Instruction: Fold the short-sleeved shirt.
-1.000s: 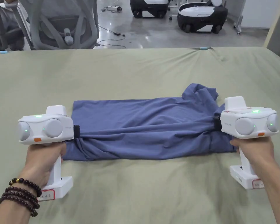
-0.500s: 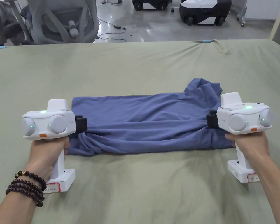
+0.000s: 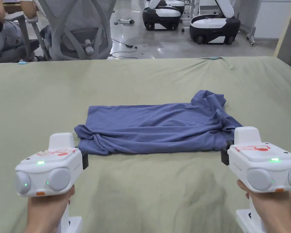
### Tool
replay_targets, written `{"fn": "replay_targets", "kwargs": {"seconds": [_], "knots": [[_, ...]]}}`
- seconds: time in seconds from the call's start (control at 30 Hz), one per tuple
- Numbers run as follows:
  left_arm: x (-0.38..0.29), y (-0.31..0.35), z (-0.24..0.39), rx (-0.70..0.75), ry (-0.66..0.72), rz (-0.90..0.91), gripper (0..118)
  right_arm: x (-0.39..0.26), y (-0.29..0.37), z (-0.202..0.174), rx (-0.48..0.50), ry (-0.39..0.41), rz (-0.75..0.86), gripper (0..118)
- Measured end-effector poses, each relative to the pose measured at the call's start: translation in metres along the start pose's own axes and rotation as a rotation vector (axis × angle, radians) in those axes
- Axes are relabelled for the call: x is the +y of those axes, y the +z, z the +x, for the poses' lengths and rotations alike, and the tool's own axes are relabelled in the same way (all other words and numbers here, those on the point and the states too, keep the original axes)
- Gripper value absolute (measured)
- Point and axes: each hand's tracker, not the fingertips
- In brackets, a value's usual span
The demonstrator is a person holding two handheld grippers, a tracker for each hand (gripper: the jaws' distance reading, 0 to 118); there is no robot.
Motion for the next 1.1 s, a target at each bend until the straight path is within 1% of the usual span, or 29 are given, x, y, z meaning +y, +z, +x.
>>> {"fn": "replay_targets", "kwargs": {"seconds": [0.07,0.13,0.27,0.4,0.43,0.63,0.67,0.7,0.73,0.77,0.8,0.87,0.9,1.1], "knots": [[-0.010,0.007,-0.001,-0.004,0.003,-0.010,0,-0.006,0.008,0.003,-0.005,-0.003,0.002,0],[-0.016,0.005,-0.009,-0.008,-0.001,-0.022,0,-0.009,0.014,0.006,0.006,-0.024,0.002,0],[-0.016,0.001,-0.016,-0.007,0.001,-0.029,0,-0.009,0.018,0.011,-0.011,-0.015,0.006,0],[-0.011,-0.002,-0.017,-0.003,0.005,-0.020,0,-0.006,0.020,0.016,-0.015,-0.028,0.010,0],[-0.010,-0.004,-0.019,-0.005,0.006,-0.018,0,-0.002,0.030,0.013,-0.017,-0.026,0.011,0],[-0.005,-0.016,-0.016,-0.005,0.011,-0.024,0,-0.008,0.022,0.017,-0.010,-0.024,-0.006,0],[-0.003,-0.021,-0.017,-0.006,0.015,-0.029,4,-0.009,0.021,0.017,-0.008,-0.024,-0.010,0],[0.001,-0.027,-0.019,-0.010,0.019,-0.035,16,-0.008,0.022,0.014,-0.006,-0.023,-0.013,0],[0.005,-0.034,-0.019,-0.012,0.027,-0.039,32,-0.008,0.021,0.014,-0.004,-0.022,-0.015,0],[0.009,-0.040,-0.017,-0.009,0.033,-0.043,59,-0.008,0.020,0.013,-0.003,-0.021,-0.016,0],[0.013,-0.051,-0.018,-0.004,0.035,-0.056,78,-0.008,0.018,0.013,-0.001,-0.021,-0.016,0],[0.023,-0.073,-0.020,0.002,0.029,-0.082,107,-0.009,0.010,0.013,0.004,-0.022,-0.017,0],[0.027,-0.084,-0.020,0.008,0.029,-0.093,108,-0.008,0.008,0.012,0.005,-0.021,-0.016,0],[0.049,-0.151,-0.024,0.037,0.034,-0.174,107,-0.002,-0.002,0.010,0.014,-0.006,-0.011,0]]}}
